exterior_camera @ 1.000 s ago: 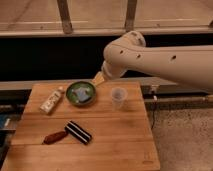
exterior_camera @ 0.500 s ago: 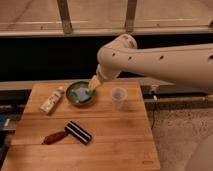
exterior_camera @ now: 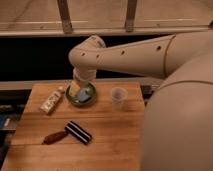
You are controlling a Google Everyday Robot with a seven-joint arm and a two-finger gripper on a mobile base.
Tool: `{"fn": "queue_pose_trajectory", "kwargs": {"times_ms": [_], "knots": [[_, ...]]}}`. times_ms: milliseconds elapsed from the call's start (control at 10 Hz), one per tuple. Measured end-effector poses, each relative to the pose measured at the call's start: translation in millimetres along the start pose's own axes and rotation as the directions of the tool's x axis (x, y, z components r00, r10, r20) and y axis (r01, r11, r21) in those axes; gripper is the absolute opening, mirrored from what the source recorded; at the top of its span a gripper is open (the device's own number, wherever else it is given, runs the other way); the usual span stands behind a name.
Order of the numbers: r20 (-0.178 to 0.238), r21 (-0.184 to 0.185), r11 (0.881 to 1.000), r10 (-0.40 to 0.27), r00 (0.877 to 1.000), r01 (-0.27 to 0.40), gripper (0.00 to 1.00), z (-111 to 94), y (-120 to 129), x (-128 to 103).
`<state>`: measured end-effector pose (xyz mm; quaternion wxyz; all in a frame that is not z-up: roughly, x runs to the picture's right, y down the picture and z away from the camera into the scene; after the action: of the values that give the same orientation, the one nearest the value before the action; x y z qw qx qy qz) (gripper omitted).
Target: Place the pepper in the ceramic cup
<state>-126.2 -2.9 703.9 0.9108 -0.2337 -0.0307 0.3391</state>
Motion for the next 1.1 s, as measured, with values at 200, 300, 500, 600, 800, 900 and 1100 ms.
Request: {"fn": "queue_pose_trajectory", "kwargs": {"times_ms": [200,300,500,600,800,900,1100], "knots": [[-0.036,-0.056,0.993,-0.106,0.994,0.104,0.80,21,40,-9],[-0.044,-0.096,0.983,-0.160,0.986,0.155,0.80,28,62,-13],[-0.034,-0.154,0.963,-0.228,0.973,0.220,0.80,27,88,-14],[-0.030,-0.169,0.956,-0.247,0.969,0.238,0.80,27,96,-15],[-0.030,-0.168,0.957,-0.244,0.969,0.236,0.80,27,94,-14],[-0.030,-0.168,0.957,-0.245,0.969,0.236,0.80,27,95,-14],[-0.030,-0.175,0.952,-0.260,0.965,0.251,0.80,30,96,-14]]}}
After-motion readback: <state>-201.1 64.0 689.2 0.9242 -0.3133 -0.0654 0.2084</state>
